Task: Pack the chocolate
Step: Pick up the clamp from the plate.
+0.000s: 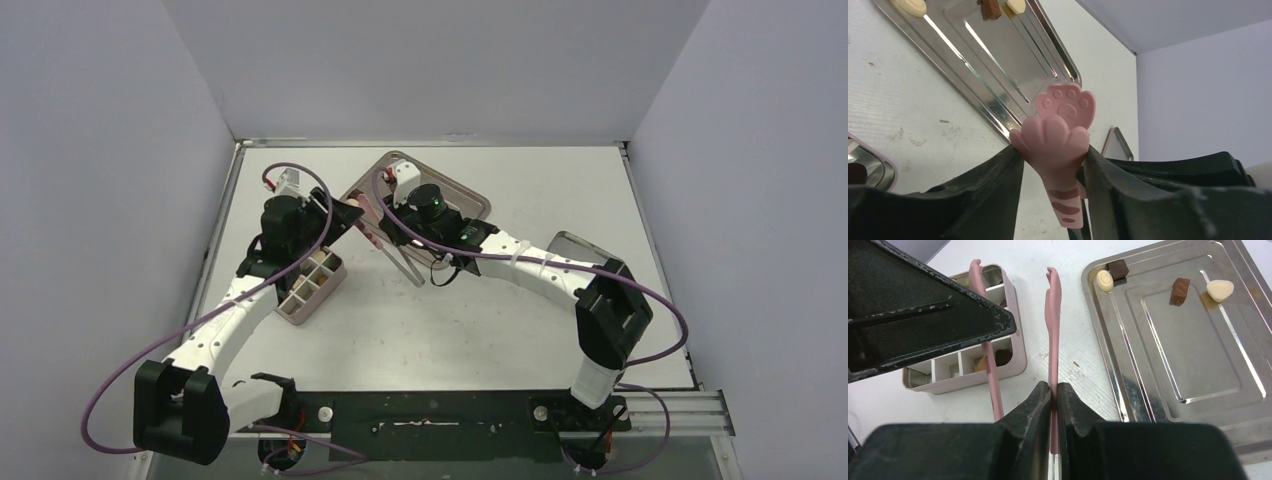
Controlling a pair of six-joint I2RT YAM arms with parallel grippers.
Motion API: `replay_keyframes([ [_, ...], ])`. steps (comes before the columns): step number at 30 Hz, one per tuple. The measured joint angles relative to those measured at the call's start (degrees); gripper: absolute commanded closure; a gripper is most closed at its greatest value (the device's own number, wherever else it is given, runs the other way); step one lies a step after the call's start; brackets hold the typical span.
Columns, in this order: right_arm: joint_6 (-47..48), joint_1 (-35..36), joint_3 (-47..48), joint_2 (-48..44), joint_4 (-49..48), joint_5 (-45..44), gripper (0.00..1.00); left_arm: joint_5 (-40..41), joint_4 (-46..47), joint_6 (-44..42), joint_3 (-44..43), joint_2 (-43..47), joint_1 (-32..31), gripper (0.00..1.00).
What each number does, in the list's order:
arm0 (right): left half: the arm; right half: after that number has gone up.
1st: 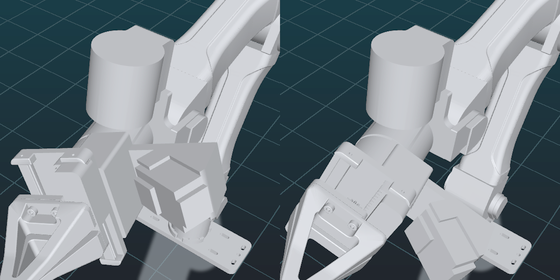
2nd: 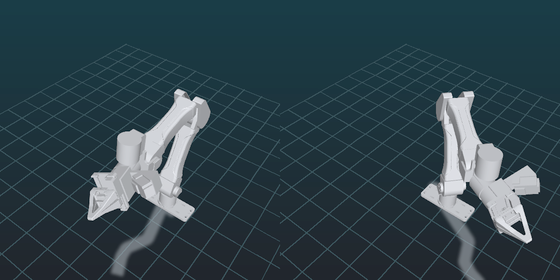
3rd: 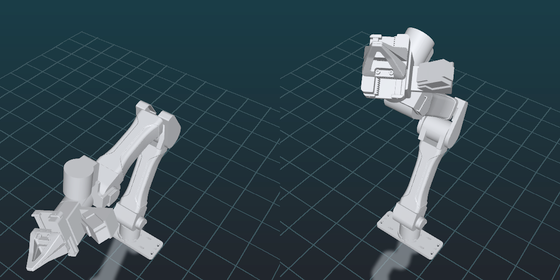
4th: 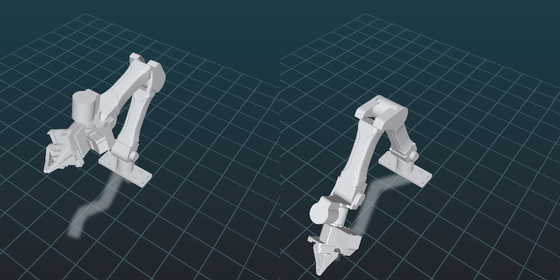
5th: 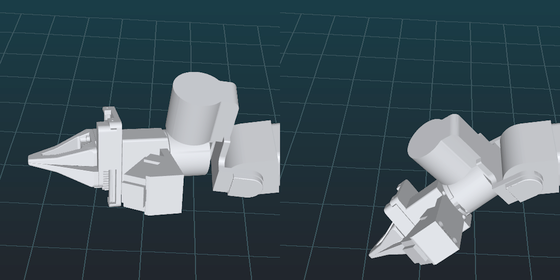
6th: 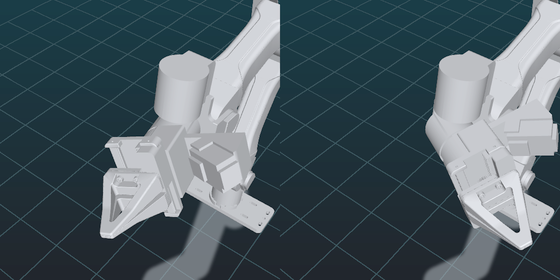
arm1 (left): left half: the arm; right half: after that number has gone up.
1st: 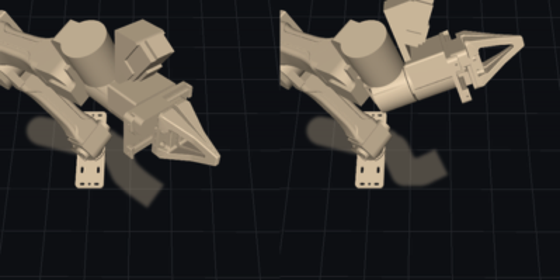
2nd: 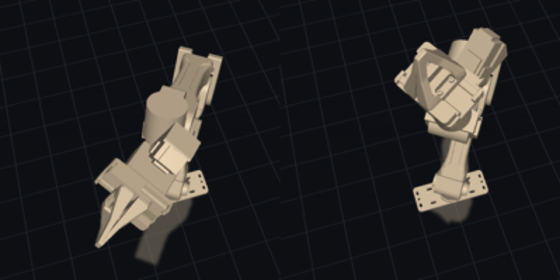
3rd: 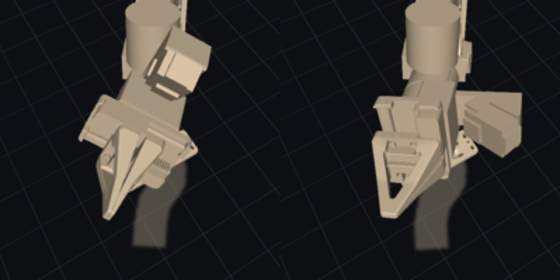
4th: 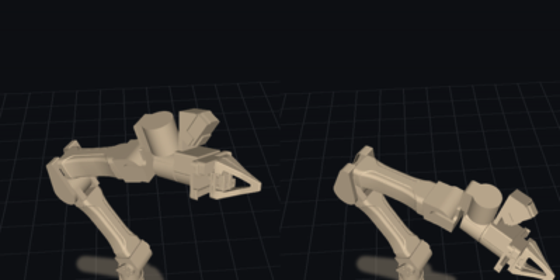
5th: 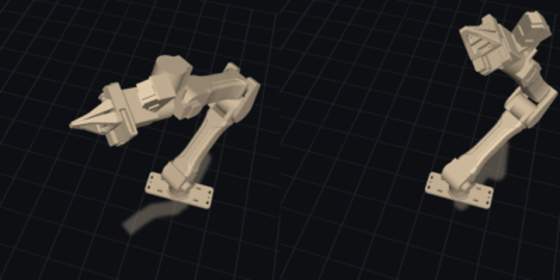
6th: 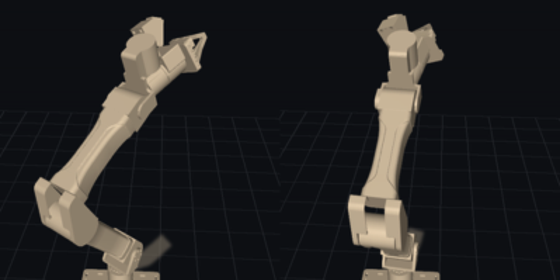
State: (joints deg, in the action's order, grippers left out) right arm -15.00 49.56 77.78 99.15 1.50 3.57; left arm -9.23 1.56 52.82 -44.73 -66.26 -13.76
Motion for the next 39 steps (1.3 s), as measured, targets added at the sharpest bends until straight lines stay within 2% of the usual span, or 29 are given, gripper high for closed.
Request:
replay_keyframes([
  [7, -0.1, 0.0, -0.1, 0.0, -1.4, -1.6, 0.99, -1.7, 1.3, 0.9, 0.7, 0.1, 0.2, 0.84],
  [9, -0.1, 0.0, -0.3, -0.1, -1.8, -2.1, 0.99, -2.5, 1.6, 1.2, 1.2, 0.1, 0.8, 0.85],
  [12, -0.7, -0.1, -1.3, -0.5, -2.4, -3.7, 0.85, -4.1, 1.8, 2.0, 2.1, 0.1, 2.0, 0.91],
  [15, -1.7, -1.1, -2.5, -1.6, -2.8, -2.6, 0.85, -5.1, 2.7, 2.6, 3.0, 0.1, 2.8, 1.0],
  [17, -2.2, -1.9, -3.4, -2.8, -3.4, -1.4, 0.83, -6.3, 4.6, 3.7, 4.2, 0.1, 3.6, 1.0],
  [20, -2.8, -2.6, -5.3, -5.2, -4.6, 0.5, 0.66, -8.6, 7.9, 5.8, 6.1, 0.2, 4.6, 1.0],
  [30, -0.5, -1.7, -10.4, -10.4, -4.2, 2.1, 0.34, -10.8, 12.9, 10.9, 7.3, 0.7, 6.9, 1.0],
  [36, 11.1, 3.7, -15.0, -12.2, -3.0, -2.6, 0.32, -11.1, 11.1, 11.2, 6.9, 1.2, 7.7, 1.0],
  [39, 13.9, 5.3, -15.6, -12.7, -1.7, -2.9, 0.31, -11.6, 10.4, 10.8, 6.4, 1.3, 8.0, 1.0],
])
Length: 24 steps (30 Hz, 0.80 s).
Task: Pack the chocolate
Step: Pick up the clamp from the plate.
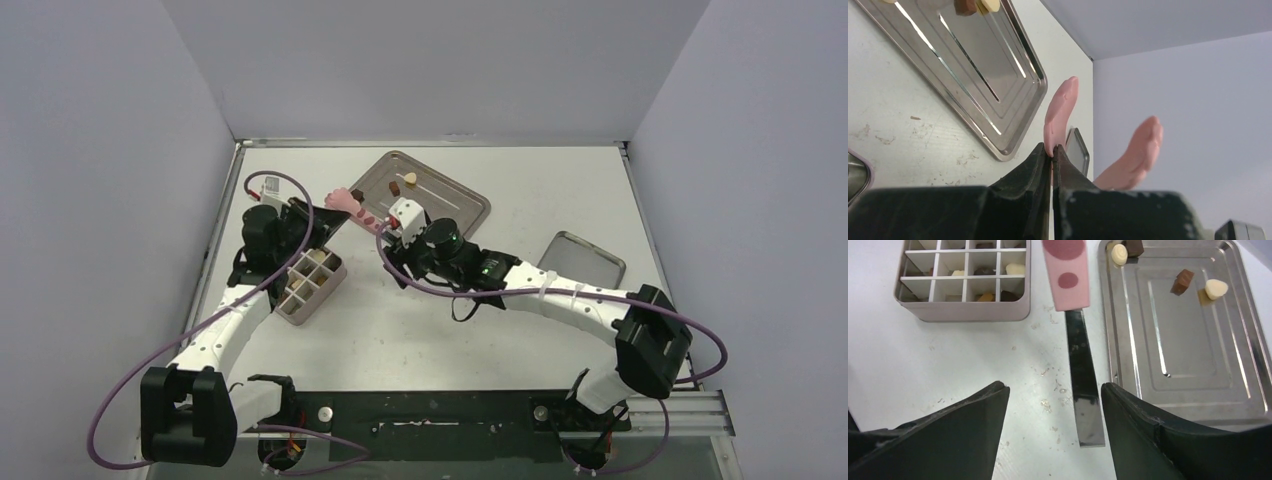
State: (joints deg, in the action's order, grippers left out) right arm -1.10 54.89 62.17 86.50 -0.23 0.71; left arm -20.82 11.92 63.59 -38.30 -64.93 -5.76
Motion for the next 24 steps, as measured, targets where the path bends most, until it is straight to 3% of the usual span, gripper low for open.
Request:
replay_keyframes([
  [3, -2.8, -4.1, 0.4, -0.2, 0.2, 7.1, 0.24, -1.8, 1.1, -1.2, 0.0, 0.0, 0.4, 1.0],
  [7, -9.3, -14.5, 0.0, -1.8, -1.8, 18.2, 0.22, -5.6, 3.2, -2.4, 0.0, 0.2, 1.3, 1.0],
  [12, -20.6, -22.7, -3.5, -3.3, -12.6, 34.7, 0.23, -11.1, 11.0, -1.4, 0.3, 0.2, 1.8, 1.0],
  [18, -33.8, -22.9, -6.3, -2.3, -26.3, 47.8, 0.24, -17.3, 24.8, 2.1, 1.2, 0.2, 1.8, 1.0],
  [24, -38.2, -19.1, -6.3, -1.8, -32.7, 51.1, 0.29, -18.9, 31.5, 4.8, 2.3, 0.2, 1.8, 1.0],
])
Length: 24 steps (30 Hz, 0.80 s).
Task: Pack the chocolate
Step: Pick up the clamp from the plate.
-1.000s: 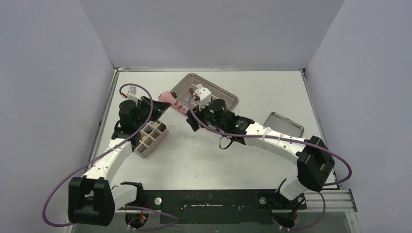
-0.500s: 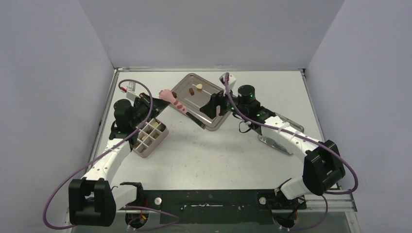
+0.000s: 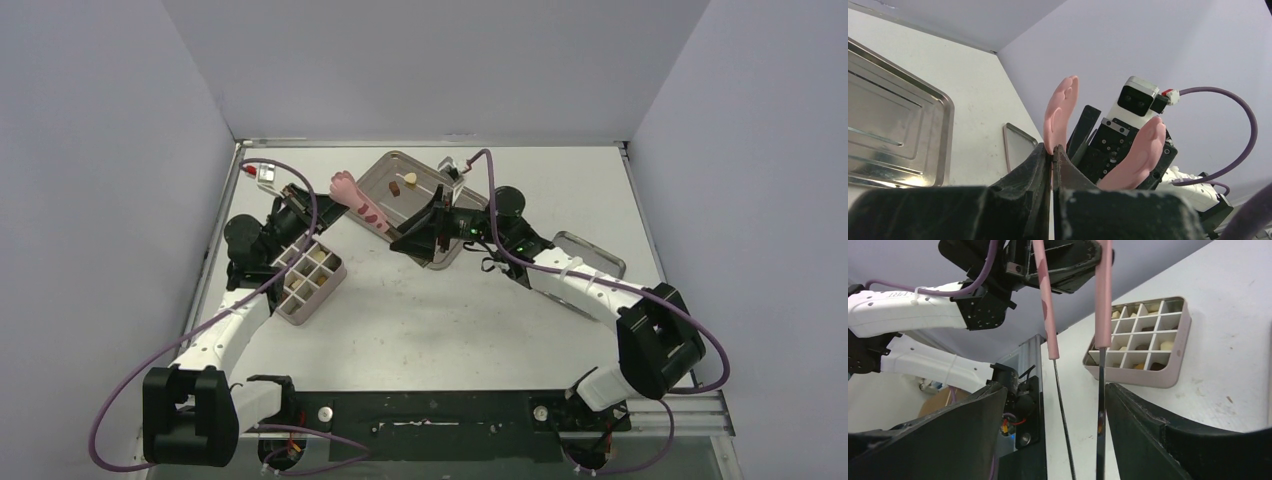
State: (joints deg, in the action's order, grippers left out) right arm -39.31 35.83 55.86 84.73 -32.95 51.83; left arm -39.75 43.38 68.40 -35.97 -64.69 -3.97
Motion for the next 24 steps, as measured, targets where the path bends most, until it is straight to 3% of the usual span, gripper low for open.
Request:
replay_keyframes([
  [7, -0.8, 2.8, 0.0, 0.3, -0.7, -0.9, 0.37, 0.0, 1.9, 1.3, 1.4, 0.1, 0.0, 1.0],
  [11, -2.1, 3.0, 0.0, 0.3, -1.1, -2.3, 0.25, 0.5, 3.1, 1.9, 2.4, 0.6, 0.0, 1.0],
  [24, -4.7, 4.4, -0.1, 1.2, -6.0, -6.8, 0.27, 5.3, 10.0, 7.5, 7.3, 2.7, 0.0, 1.0],
])
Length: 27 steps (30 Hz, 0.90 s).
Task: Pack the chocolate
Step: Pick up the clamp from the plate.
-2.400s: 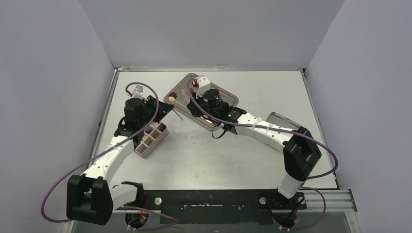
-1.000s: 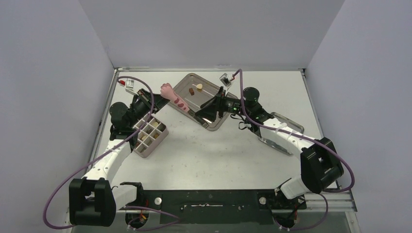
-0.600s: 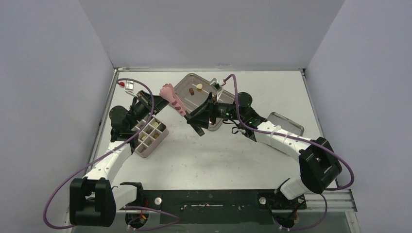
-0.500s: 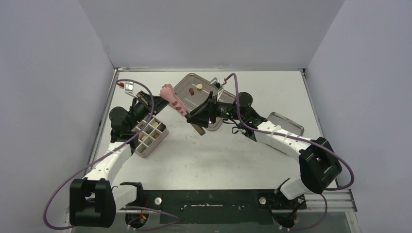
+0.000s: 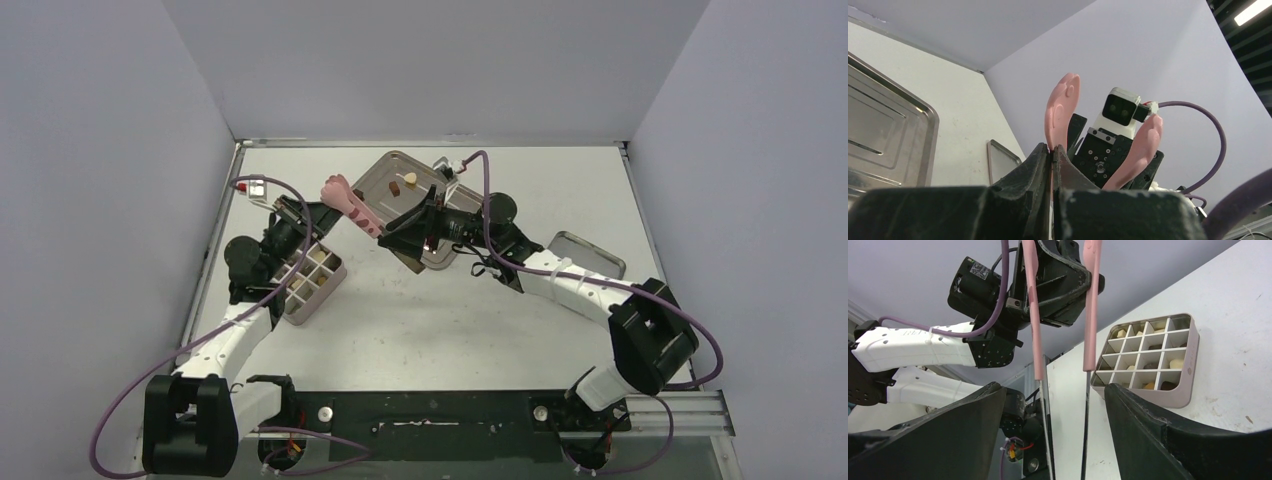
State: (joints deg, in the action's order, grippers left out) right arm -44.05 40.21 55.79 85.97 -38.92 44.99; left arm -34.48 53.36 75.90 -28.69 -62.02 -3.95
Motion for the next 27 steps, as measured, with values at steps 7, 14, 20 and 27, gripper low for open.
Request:
replay_keyframes([
  [7, -0.9, 0.4, -0.1, 2.6, -1.2, -0.5, 0.31, 1.8, 3.0, 2.4, 0.9, 0.1, 0.0, 1.0],
  [14, -2.5, 0.4, -0.9, 2.6, -3.1, -0.7, 0.44, 3.1, 4.1, 3.4, 1.5, 0.1, 0.0, 1.0],
  [20, -5.9, 0.4, -1.7, 2.6, -7.3, -1.2, 0.48, 4.3, 4.4, 3.5, 2.9, 0.4, 0.0, 1.0],
  [27, -8.9, 1.2, -2.1, 4.0, -11.3, -1.9, 0.42, 5.9, 5.6, 4.3, 4.0, 0.9, 0.0, 1.0],
])
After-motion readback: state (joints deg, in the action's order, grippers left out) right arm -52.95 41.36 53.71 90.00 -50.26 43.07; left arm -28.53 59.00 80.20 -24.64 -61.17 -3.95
